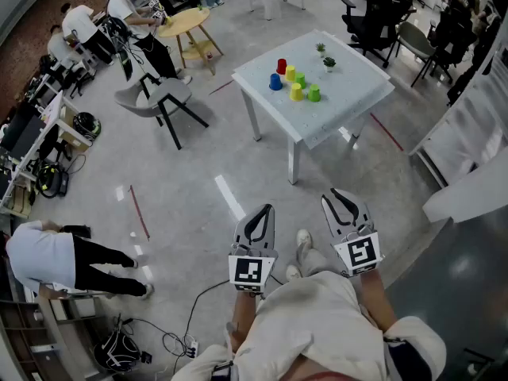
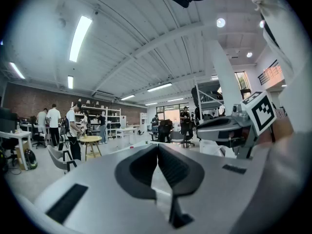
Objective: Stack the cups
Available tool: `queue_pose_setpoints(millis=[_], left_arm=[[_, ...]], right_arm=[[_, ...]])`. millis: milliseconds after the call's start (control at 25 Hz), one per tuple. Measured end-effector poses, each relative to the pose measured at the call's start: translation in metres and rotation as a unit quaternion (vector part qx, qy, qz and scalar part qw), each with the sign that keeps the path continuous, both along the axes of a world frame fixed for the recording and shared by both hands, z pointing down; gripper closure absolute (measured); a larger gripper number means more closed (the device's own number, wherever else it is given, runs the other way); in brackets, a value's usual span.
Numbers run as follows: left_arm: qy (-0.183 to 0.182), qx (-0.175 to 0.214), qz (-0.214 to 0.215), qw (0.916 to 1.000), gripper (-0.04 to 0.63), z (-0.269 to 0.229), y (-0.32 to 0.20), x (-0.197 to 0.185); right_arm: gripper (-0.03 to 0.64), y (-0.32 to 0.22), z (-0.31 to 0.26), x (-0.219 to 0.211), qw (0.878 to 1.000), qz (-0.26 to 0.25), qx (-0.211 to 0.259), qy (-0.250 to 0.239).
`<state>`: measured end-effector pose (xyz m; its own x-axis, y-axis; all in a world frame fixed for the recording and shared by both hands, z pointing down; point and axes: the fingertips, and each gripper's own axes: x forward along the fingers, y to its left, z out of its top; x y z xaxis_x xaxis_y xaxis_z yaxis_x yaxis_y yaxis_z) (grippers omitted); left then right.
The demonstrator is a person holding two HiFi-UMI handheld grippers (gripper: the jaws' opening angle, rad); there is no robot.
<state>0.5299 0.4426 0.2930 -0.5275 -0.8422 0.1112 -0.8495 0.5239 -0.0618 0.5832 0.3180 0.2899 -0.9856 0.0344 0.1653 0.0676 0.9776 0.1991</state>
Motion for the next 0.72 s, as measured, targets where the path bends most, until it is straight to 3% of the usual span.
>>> queue_pose_setpoints(millis=[400,520,720], left_arm=[[-0.001,0.002,-0.003,1.0,0.58,-0.003,-0.004,-0.025],[-0.004,-0.001,-0.01,0.9999,0.58,-0.003,-0.013,-0.044],[0.004,-0.011,-0.029,0.9995,0.58,0.003,-0.031,-0.089]], right_arm=[[0.566,-0.006,0.004,-0.028,1.0,0.016,-0.022,-0.002],[0.527,-0.013,0.01,-0.049,1.0,0.002,-0.022,0.008],[0.523,-0.034,0.015,-0.1,0.999,-0.013,-0.033,0.011]])
